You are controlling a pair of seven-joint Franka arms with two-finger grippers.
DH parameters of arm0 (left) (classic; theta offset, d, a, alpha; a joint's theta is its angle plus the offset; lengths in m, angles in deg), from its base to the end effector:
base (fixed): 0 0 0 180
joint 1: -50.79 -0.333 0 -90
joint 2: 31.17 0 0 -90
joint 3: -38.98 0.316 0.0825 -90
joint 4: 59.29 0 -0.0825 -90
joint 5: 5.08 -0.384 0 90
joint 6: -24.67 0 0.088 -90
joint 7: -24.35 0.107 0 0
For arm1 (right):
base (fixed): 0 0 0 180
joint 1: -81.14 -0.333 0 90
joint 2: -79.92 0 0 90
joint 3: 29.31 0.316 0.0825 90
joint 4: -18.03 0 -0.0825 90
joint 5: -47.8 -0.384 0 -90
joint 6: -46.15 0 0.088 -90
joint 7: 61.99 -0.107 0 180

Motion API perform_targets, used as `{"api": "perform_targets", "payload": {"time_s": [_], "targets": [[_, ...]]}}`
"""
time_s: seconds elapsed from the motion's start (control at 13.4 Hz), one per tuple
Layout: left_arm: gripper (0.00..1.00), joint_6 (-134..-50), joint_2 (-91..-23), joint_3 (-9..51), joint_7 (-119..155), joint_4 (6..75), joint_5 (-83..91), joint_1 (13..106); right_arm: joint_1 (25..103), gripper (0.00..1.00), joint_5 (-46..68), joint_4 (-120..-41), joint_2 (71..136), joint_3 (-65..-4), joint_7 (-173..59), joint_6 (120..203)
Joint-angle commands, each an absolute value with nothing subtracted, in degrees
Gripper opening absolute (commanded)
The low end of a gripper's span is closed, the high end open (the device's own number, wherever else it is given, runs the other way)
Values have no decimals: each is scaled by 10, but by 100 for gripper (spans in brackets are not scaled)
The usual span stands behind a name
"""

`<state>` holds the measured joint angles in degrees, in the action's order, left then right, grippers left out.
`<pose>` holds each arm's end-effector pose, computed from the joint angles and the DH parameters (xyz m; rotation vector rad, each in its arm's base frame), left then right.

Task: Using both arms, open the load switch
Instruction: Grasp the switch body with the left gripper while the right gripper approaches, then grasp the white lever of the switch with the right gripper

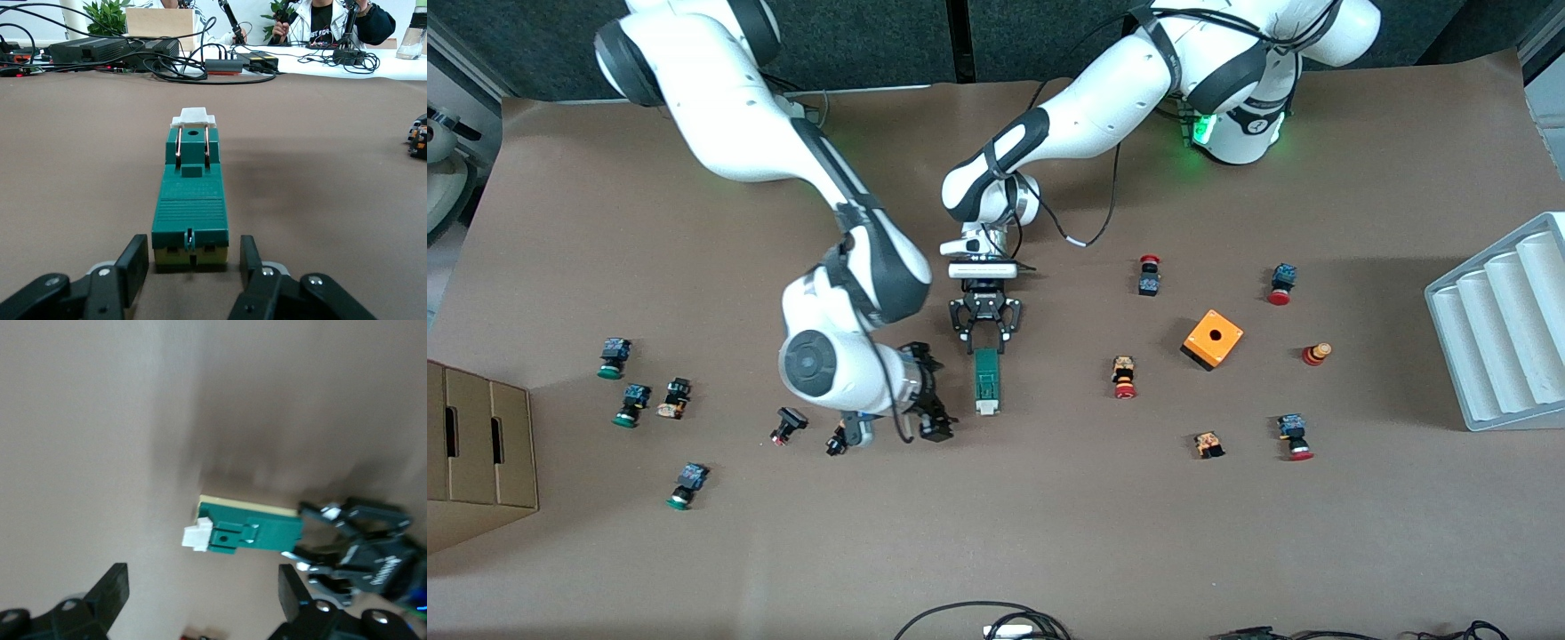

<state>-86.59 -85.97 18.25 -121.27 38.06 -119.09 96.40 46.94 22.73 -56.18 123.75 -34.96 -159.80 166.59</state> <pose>0.3305 -0.5570 0.0665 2.5739 0.0185 1.7487 0.6404 0.3921 0.2974 -2.2492 1.8839 0.3839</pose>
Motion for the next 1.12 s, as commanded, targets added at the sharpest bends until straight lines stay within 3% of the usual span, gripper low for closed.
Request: {"api": "perform_targets", "payload": {"time_s": [0.0, 0.45, 0.89, 1.04], "targets": [[63, -863, -873, 189, -1226, 371, -1201, 974, 450, 100, 210, -504, 1301, -360, -1652, 1710], [62, -863, -873, 189, -1226, 371, -1201, 974, 422, 98, 210, -502, 1333, -363, -1717, 1771], [61, -863, -873, 189, -1226, 371, -1201, 974, 429, 75, 209, -503, 1334, -366, -1716, 1724], [61, -863, -873, 189, -1226, 371, -1201, 974, 431, 74, 207, -502, 1334, -365, -1716, 1705]]}}
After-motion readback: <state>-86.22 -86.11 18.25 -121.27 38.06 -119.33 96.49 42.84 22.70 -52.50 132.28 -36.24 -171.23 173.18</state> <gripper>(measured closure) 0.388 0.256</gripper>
